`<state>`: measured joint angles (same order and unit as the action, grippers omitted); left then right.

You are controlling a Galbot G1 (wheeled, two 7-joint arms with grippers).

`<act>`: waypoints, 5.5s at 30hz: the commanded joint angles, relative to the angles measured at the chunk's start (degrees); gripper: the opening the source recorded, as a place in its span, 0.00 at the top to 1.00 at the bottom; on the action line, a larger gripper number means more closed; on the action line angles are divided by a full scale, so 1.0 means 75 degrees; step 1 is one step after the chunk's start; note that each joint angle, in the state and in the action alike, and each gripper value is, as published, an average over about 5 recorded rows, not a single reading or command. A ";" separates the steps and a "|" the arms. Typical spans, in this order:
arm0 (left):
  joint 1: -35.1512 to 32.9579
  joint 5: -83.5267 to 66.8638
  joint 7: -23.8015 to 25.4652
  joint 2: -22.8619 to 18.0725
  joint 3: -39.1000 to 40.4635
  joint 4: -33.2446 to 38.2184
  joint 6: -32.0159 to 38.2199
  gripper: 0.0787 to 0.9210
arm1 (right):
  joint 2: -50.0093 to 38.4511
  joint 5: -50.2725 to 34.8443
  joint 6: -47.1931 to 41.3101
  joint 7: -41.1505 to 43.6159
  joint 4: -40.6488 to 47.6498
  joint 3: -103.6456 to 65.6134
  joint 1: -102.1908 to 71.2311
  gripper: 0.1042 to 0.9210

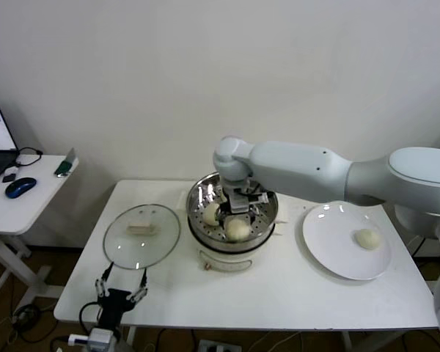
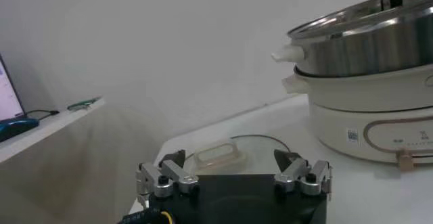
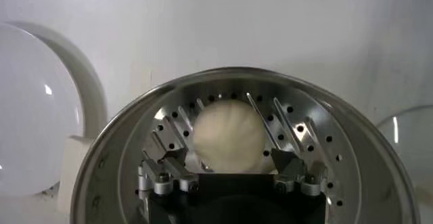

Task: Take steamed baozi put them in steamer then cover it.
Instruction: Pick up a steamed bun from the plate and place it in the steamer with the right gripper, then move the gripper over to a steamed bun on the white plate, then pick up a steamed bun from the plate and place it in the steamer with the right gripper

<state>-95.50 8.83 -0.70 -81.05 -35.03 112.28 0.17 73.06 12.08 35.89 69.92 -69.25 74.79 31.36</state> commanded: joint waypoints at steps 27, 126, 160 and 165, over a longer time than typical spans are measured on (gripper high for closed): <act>0.0004 -0.0001 0.0005 0.0014 0.0087 0.0045 -0.0024 0.12 | -0.4985 0.0047 -0.4092 -0.0326 0.2061 -0.1962 -0.2156 0.12; -0.0612 0.0244 0.0272 -0.0037 0.0841 0.1077 -0.0211 0.12 | -0.0460 -0.8542 -0.6673 -0.0978 0.1887 0.3553 0.2463 0.30; -0.0310 0.0260 0.0262 0.0140 0.0750 0.0829 -0.0202 0.12 | 0.0706 -0.7979 -0.6771 -0.1448 0.2646 0.3626 0.0538 0.28; -0.0299 0.0262 0.0261 0.0148 0.0750 0.0854 -0.0210 0.12 | 0.0647 -0.7946 -0.6801 -0.1502 0.2637 0.3497 0.0569 0.19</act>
<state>-97.78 10.79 1.25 -80.00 -29.46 118.64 -1.33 77.35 -47.97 -14.93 59.03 -50.19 101.21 36.67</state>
